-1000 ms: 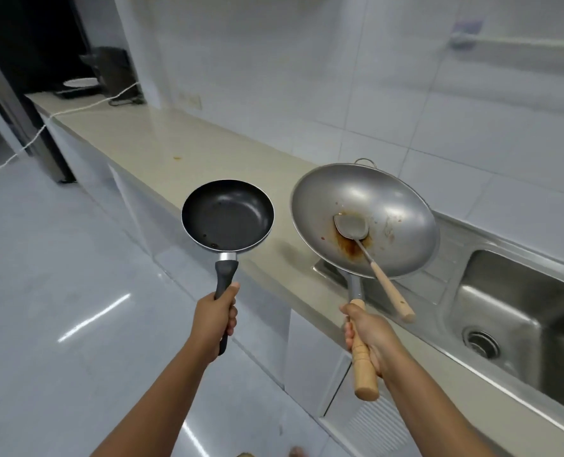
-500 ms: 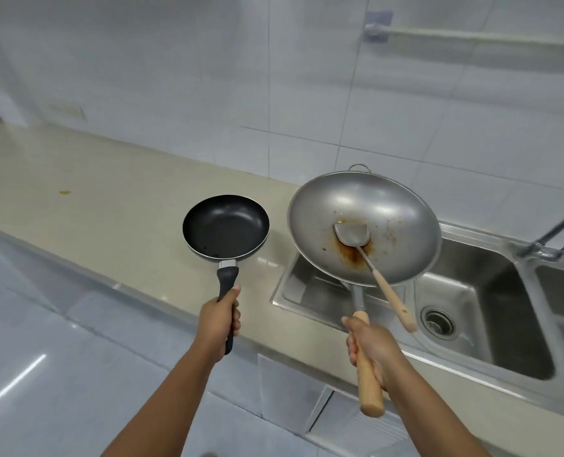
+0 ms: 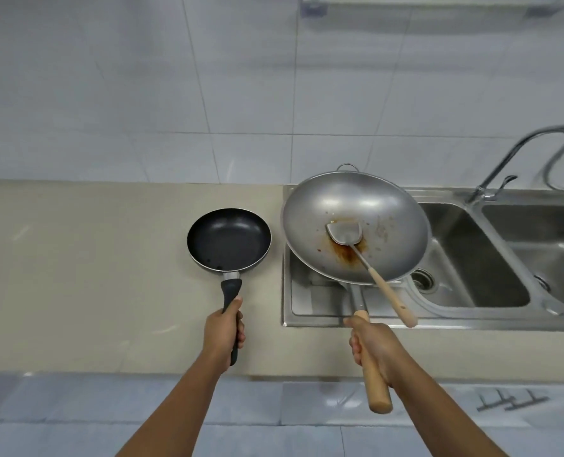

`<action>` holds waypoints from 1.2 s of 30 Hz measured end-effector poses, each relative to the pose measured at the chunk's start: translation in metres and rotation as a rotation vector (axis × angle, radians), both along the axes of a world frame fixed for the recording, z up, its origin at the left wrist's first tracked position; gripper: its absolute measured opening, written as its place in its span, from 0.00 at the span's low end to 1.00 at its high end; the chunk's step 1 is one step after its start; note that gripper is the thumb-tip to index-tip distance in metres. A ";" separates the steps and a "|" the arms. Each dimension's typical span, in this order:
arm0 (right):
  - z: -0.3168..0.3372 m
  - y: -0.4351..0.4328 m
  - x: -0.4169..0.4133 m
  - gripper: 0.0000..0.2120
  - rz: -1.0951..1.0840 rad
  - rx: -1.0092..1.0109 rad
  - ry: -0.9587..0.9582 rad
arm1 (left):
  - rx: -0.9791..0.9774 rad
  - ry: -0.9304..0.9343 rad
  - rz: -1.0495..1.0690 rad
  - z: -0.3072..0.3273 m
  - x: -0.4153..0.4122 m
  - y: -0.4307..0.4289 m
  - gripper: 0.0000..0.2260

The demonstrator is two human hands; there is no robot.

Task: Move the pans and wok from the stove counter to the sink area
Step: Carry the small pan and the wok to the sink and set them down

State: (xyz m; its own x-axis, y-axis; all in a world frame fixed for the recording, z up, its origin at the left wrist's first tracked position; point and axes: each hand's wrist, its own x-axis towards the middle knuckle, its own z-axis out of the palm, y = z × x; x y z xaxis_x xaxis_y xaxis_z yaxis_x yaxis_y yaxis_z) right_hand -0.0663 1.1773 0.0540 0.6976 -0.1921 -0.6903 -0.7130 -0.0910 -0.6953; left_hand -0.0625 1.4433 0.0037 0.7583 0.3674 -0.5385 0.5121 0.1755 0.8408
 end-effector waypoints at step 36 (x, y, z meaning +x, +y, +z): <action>-0.013 0.035 -0.015 0.10 0.010 -0.161 -0.114 | 0.089 -0.035 -0.171 -0.022 0.006 0.027 0.16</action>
State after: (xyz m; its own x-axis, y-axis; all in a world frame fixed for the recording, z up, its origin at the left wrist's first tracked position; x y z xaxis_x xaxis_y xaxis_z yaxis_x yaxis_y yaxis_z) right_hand -0.0818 1.2121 0.0405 0.7720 -0.2867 -0.5673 -0.6288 -0.2142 -0.7475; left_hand -0.0562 1.4706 -0.0184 0.8314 0.2767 -0.4819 0.4982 0.0130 0.8669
